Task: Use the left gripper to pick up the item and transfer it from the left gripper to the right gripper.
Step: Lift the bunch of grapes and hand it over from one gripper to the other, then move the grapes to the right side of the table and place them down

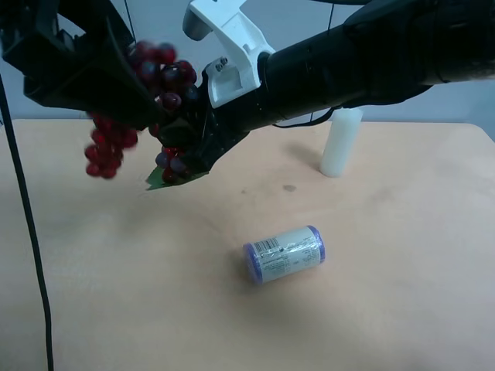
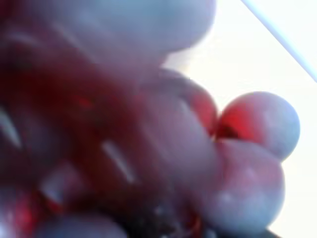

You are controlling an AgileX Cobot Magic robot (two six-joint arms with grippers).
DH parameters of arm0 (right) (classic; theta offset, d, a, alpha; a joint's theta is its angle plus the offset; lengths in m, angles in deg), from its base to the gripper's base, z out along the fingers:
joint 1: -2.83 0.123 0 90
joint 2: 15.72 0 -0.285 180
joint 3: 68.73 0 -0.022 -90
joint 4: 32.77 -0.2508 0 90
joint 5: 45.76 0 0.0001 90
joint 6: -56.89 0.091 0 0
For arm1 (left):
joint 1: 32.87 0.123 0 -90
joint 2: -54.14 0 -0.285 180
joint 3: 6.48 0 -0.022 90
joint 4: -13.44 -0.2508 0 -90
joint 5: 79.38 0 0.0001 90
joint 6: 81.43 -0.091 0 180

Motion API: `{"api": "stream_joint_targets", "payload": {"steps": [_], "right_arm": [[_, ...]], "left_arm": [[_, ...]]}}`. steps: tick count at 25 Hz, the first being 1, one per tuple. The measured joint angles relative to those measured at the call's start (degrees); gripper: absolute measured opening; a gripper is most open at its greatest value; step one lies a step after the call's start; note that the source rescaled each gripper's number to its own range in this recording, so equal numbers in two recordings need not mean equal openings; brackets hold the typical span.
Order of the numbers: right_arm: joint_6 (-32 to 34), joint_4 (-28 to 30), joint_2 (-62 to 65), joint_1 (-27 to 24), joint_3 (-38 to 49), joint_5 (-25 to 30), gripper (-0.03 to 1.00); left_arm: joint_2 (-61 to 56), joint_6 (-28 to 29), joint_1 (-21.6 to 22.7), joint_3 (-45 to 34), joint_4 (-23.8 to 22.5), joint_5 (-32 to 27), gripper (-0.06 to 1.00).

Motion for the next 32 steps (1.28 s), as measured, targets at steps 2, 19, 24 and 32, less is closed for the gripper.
{"api": "stream_joint_targets", "payload": {"steps": [2,19,24,32], "right_arm": [[0.0,0.24,0.02,0.0,0.06,0.0,0.01],[0.0,0.24,0.07,0.0,0.06,0.31,0.01],[0.0,0.24,0.07,0.0,0.06,0.43,0.01],[0.06,0.24,0.07,0.0,0.06,0.43,0.01]], "left_arm": [[-0.74,2.59,0.0,0.0,-3.66,-0.75,0.99],[-19.91,16.21,12.1,-3.51,-5.02,-2.54,0.99],[-30.83,16.68,15.55,-18.0,-2.21,-2.75,0.99],[-47.67,23.48,15.97,-37.43,-0.88,-3.06,0.99]]}}
